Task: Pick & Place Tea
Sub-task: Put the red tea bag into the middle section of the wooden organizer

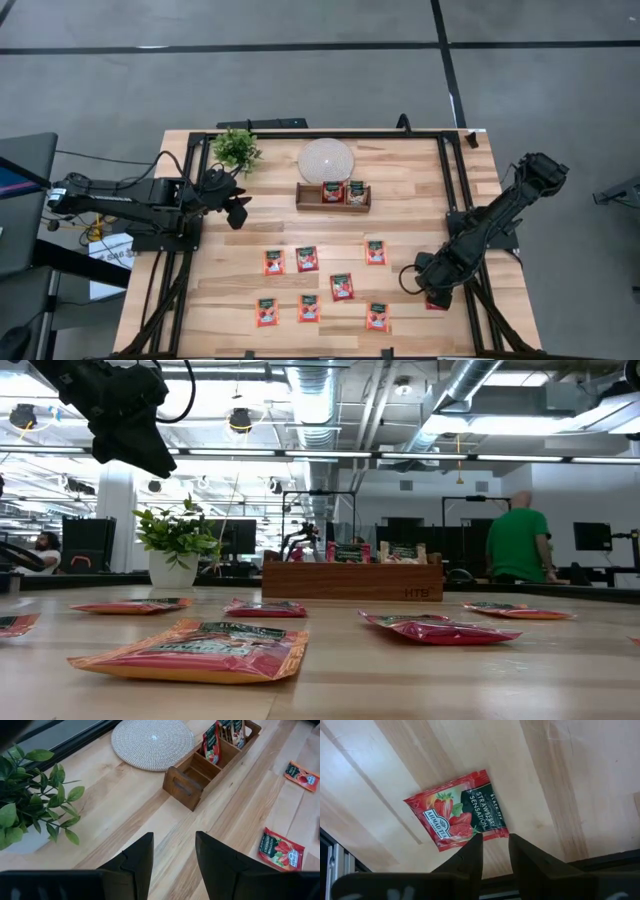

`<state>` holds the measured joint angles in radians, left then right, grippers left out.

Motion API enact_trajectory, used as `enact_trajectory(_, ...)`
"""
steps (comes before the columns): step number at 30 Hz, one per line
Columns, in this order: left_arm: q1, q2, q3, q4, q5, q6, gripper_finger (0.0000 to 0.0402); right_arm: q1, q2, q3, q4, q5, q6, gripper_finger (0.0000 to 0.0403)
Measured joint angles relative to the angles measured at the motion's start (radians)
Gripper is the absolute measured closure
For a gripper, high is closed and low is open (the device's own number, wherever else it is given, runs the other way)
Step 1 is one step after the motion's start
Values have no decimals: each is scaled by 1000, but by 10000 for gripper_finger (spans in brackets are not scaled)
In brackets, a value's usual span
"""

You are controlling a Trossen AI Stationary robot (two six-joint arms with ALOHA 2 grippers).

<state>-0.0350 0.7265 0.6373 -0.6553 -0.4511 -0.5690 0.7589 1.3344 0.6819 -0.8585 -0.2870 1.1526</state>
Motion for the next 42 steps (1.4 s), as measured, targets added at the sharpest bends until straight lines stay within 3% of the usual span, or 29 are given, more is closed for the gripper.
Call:
enact_trajectory(16,0,0,0,0,3,3,264,-2,244,6,119,-81,2,316)
enact_trajectory(23,0,0,0,0,7,3,264,-2,199,0,133,-60,8,324)
enact_trajectory(42,0,0,0,0,8,3,264,-2,184,0,128,-48,18,401)
